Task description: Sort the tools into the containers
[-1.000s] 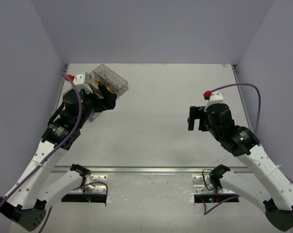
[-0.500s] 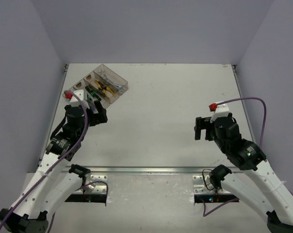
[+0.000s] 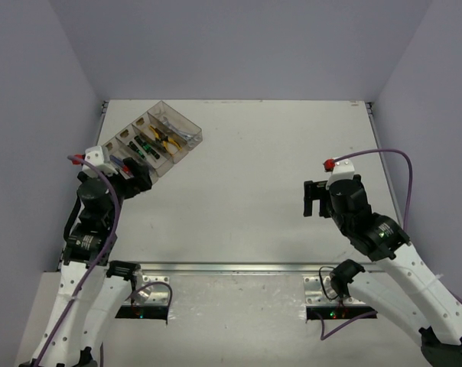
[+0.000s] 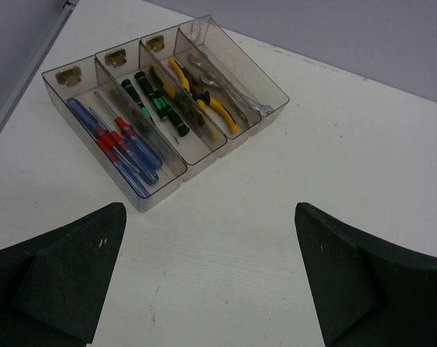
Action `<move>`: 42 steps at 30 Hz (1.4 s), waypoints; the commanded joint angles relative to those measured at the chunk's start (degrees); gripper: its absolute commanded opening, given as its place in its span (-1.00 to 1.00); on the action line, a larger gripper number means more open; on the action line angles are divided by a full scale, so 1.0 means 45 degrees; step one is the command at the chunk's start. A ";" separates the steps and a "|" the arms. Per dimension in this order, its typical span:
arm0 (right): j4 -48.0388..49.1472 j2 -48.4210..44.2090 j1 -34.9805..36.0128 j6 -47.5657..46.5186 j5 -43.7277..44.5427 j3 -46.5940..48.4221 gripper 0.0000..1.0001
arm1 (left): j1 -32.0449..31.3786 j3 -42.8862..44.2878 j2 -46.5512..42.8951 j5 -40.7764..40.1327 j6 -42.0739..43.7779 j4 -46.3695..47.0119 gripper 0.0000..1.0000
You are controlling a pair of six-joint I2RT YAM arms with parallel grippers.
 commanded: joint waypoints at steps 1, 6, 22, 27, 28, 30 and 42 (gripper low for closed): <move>0.0762 -0.0055 -0.0006 0.0125 0.0464 -0.0077 0.98 | -0.0143 0.0024 -0.0002 0.0450 0.0092 0.0535 1.00; 0.0967 -0.0185 -0.0008 0.0154 0.0349 -0.0191 0.98 | -0.0477 -0.0038 -0.0426 0.0291 0.0121 0.0508 1.00; 0.0523 -0.0623 -0.0007 0.0398 0.0218 0.0505 0.98 | -0.0610 0.0013 -0.1186 0.0456 0.0463 0.0478 1.00; 0.0352 -0.0716 -0.0016 0.0369 0.0201 0.0607 0.98 | -0.0610 0.0005 -0.1086 0.0817 0.0512 0.0535 1.00; 0.0367 -0.0751 -0.0016 0.0347 0.0217 0.0576 0.98 | -0.0610 -0.0003 -0.1124 0.0806 0.0512 0.0535 1.00; 0.0409 -0.0787 0.0003 0.0311 0.0229 0.0521 0.98 | -0.0610 -0.0015 -0.1221 0.0764 0.0512 0.0554 1.00; 0.0815 -0.0578 0.0001 0.0079 0.0341 0.0403 0.98 | -0.0613 -0.0034 -0.1278 0.0813 0.0489 0.0577 1.00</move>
